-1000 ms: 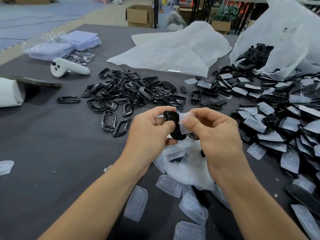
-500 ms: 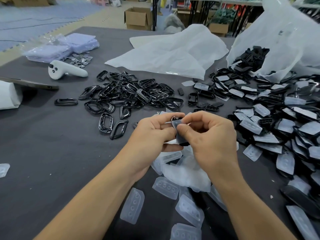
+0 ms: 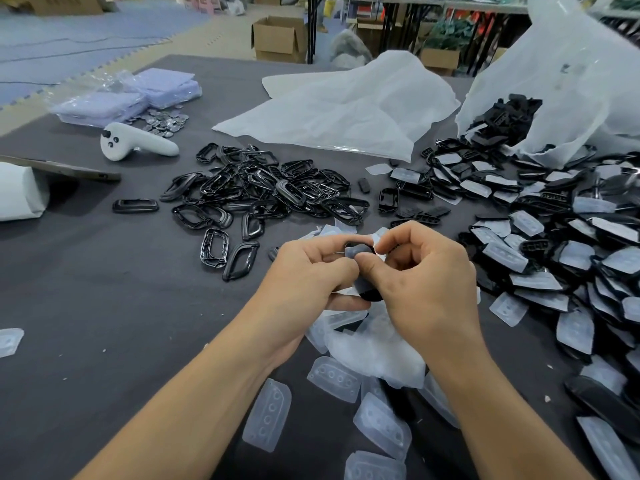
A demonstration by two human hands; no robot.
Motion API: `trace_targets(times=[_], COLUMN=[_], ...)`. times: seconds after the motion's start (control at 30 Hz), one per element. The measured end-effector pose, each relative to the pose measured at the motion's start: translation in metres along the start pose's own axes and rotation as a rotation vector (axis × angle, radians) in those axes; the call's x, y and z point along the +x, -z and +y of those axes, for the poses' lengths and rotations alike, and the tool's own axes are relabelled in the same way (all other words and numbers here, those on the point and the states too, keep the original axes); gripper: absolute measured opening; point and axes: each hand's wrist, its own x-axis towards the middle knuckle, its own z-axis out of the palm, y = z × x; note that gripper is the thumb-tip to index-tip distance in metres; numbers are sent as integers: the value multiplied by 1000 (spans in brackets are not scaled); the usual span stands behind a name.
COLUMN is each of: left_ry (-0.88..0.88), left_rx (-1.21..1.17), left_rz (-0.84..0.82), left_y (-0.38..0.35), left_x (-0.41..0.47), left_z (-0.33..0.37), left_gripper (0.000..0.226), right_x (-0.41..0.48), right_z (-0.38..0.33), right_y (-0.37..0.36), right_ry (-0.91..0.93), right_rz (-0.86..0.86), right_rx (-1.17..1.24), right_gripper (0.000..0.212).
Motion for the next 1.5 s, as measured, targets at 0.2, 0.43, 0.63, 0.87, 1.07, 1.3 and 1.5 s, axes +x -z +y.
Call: trace_targets(times=[0.2, 0.43, 0.63, 0.87, 1.07, 1.3, 1.5], left_ry=[23, 52, 4, 3, 28, 45, 69], left_rx=[-43, -173, -55, -8, -31, -77, -113], left_rz=[19, 78, 100, 124, 129, 109, 64], left_y=[-1, 6, 7, 6, 4, 5, 9], left_x=[1, 3, 2, 2, 1, 2, 2], left_z=[2, 6, 6, 7, 7, 7, 9], left_gripper=[43, 34, 26, 15, 20, 18, 34], right_x=[1, 0, 2, 4, 5, 7, 8], right_z=[3, 2, 5, 6, 9, 11, 9], right_y=[2, 4, 3, 5, 8, 5, 7], right_ry=[-34, 36, 23, 32, 31, 39, 35], right_rz=[-102, -189, -184, -186, -214, -200, -174], right_rx=[33, 42, 103, 126, 137, 184, 167], right_gripper=[24, 15, 17, 18, 16, 10, 12])
